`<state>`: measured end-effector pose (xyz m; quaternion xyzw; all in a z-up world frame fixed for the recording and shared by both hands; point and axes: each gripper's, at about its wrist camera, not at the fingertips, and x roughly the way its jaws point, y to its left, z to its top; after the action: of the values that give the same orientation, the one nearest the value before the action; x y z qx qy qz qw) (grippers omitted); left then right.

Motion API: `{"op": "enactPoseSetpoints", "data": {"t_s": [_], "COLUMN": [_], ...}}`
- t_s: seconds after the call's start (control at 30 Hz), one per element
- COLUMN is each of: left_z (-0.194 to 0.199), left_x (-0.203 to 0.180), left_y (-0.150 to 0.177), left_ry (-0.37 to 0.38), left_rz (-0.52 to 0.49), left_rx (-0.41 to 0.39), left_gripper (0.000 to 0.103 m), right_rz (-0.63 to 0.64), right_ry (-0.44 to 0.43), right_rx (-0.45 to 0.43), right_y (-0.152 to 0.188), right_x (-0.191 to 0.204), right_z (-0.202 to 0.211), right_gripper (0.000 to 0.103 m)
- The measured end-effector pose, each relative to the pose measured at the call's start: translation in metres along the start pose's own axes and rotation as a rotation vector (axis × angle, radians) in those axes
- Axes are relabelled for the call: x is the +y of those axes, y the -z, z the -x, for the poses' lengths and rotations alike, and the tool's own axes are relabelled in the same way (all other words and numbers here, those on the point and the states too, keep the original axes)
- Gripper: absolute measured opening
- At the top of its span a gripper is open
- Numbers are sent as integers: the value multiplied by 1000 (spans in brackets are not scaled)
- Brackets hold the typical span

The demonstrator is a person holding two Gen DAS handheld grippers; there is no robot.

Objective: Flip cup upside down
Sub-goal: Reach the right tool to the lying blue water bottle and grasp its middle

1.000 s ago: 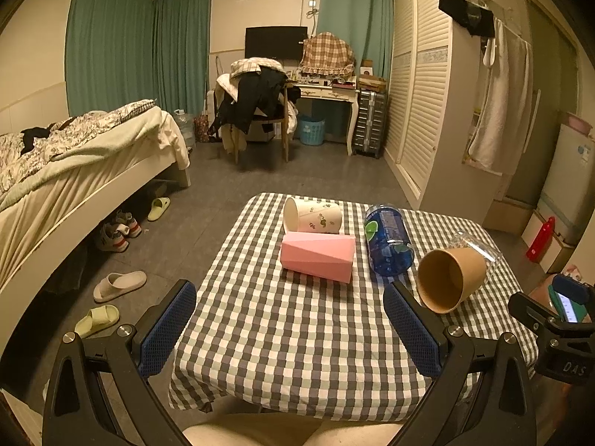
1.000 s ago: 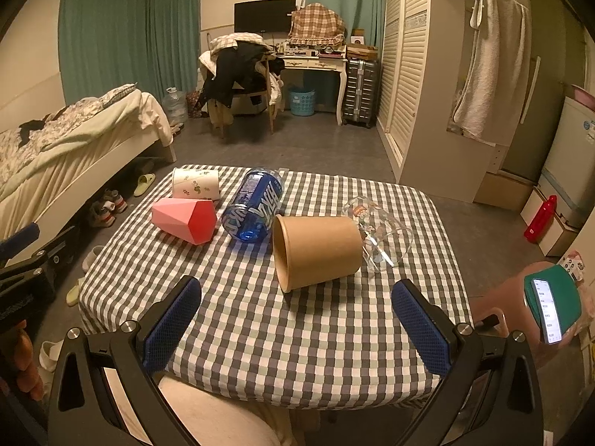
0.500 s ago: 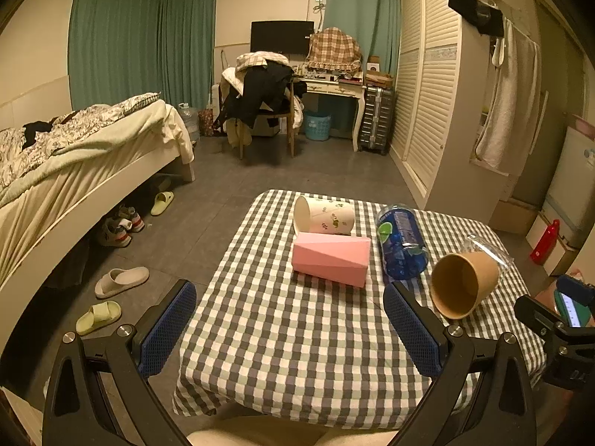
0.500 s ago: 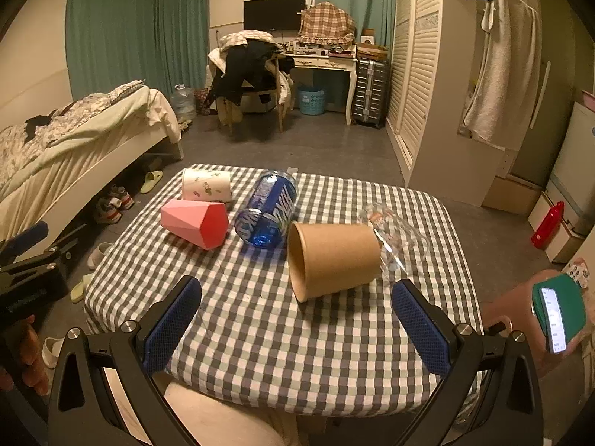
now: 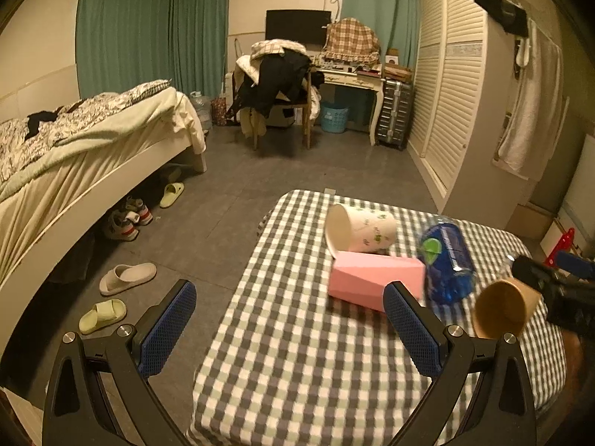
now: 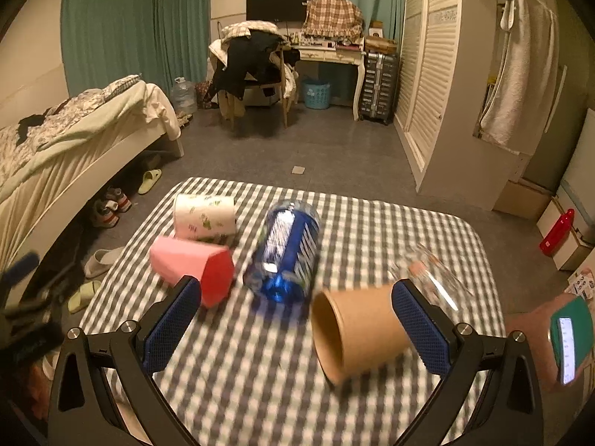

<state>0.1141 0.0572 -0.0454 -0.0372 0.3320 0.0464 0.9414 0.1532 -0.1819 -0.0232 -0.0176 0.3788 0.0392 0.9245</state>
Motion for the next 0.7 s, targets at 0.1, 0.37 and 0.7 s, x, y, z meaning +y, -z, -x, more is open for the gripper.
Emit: {"op": "enactPoseSetpoints", "data": {"t_s": [0.1,0.37,0.7], "left_z": [-14,-56,-84], "left_x": [9,27,24], "left_y": [-2,0,-2], "left_ry": [-7,-26,5], "left_rz": [8,8,-13], "left_rx": [15,76,113], "left_gripper": [103,103,103], "right_rz": [-23,-38,-99], "right_ry": [5,68,49], "right_rx": [62,212,323], "right_y": [-19,-35,-32], "right_x": [3,10,1], "right_z": [-40,-125,-174], "right_gripper": [103,99,84]}}
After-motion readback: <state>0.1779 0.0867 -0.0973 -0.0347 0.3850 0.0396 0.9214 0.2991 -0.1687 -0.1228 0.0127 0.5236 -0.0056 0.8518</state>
